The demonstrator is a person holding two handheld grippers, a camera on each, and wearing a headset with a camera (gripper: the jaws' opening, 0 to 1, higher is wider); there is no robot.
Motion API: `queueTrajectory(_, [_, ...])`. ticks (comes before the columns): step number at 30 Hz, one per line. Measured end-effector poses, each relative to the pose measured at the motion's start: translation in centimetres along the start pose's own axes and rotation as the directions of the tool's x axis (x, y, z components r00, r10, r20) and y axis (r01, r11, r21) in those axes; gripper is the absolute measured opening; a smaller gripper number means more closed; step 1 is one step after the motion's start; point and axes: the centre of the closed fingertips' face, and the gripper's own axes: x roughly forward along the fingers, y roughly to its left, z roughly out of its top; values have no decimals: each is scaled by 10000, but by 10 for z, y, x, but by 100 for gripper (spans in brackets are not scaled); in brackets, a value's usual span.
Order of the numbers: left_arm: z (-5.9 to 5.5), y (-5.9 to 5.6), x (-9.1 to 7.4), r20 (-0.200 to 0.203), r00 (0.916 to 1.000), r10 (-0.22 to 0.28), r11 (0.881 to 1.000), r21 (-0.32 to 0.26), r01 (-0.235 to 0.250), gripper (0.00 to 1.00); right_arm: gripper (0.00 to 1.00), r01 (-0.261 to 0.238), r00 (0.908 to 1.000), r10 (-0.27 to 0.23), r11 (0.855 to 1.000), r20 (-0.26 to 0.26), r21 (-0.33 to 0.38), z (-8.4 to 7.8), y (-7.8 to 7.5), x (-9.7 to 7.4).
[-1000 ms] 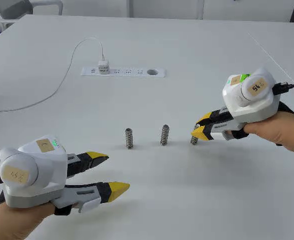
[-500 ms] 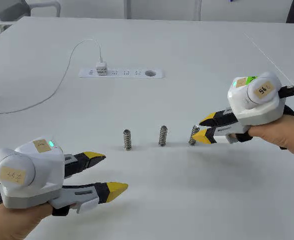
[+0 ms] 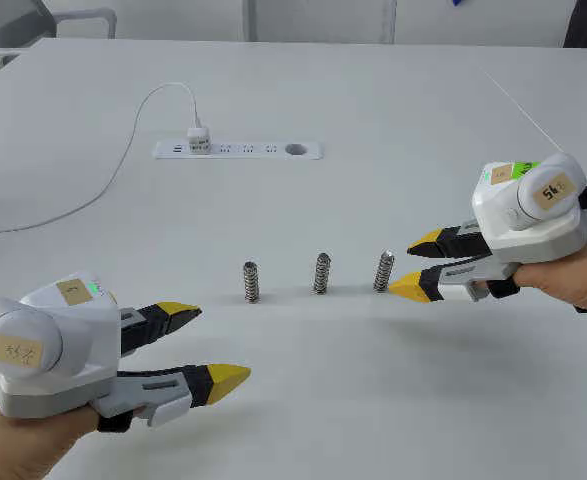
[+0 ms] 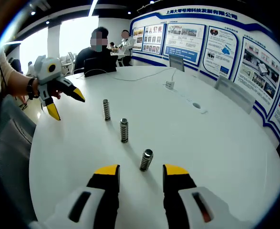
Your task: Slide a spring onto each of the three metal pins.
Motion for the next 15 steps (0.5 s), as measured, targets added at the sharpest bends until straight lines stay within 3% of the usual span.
queueTrajectory(15, [1,3,-1,46,10000,86,9999,-103,-85,58,46,110,9990,-114,9999,425,84,-9,11,-20])
